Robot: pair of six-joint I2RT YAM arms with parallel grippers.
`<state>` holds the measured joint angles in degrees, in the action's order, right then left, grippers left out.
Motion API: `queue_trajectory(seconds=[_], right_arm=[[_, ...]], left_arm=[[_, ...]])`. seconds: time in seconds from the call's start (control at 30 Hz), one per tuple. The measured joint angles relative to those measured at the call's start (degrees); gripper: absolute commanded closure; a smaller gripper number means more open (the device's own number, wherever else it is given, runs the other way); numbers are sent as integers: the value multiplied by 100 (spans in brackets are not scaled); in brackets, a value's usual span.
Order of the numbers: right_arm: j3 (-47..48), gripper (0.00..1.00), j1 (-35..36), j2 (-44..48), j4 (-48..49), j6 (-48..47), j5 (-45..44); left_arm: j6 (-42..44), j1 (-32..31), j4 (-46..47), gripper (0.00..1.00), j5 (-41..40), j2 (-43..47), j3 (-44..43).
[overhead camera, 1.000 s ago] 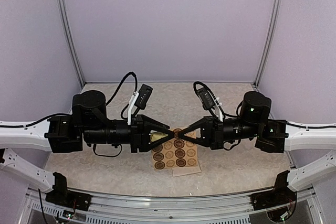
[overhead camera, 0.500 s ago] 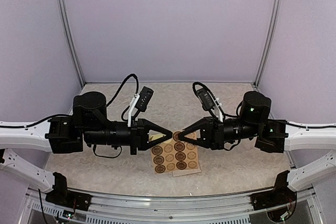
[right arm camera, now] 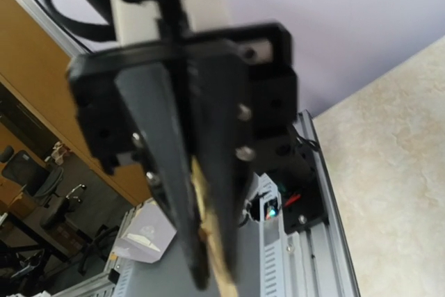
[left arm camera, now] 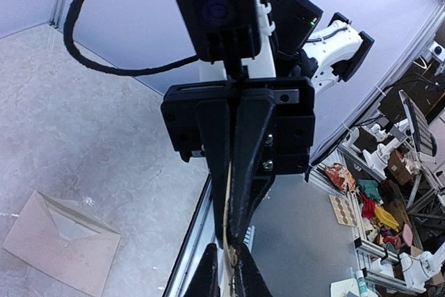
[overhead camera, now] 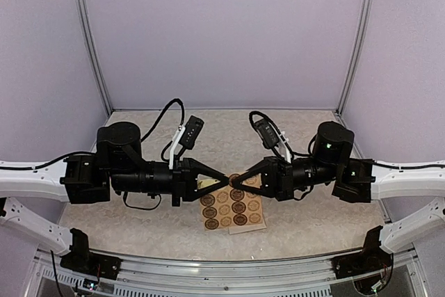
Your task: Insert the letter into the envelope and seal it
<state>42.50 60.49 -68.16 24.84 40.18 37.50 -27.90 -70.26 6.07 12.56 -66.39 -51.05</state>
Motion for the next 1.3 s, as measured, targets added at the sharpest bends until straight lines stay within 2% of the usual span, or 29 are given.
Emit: queue_trajectory(seconds=[0.13, 0.37, 0.67, 1.3], right_arm=[[0, 100, 0, 7, 140, 2, 46], [0, 100, 0, 9, 219, 11, 120], [0, 100, 0, -20, 518, 146, 385], [0, 100, 11, -317, 726, 190, 1038]], left_arm=[[-15, 11, -11, 88, -55, 11, 13], [-35, 33, -4, 100, -142, 319, 284], [-61, 44, 210, 100, -48, 398, 376], [-33, 44, 529, 100, 249, -83, 365]])
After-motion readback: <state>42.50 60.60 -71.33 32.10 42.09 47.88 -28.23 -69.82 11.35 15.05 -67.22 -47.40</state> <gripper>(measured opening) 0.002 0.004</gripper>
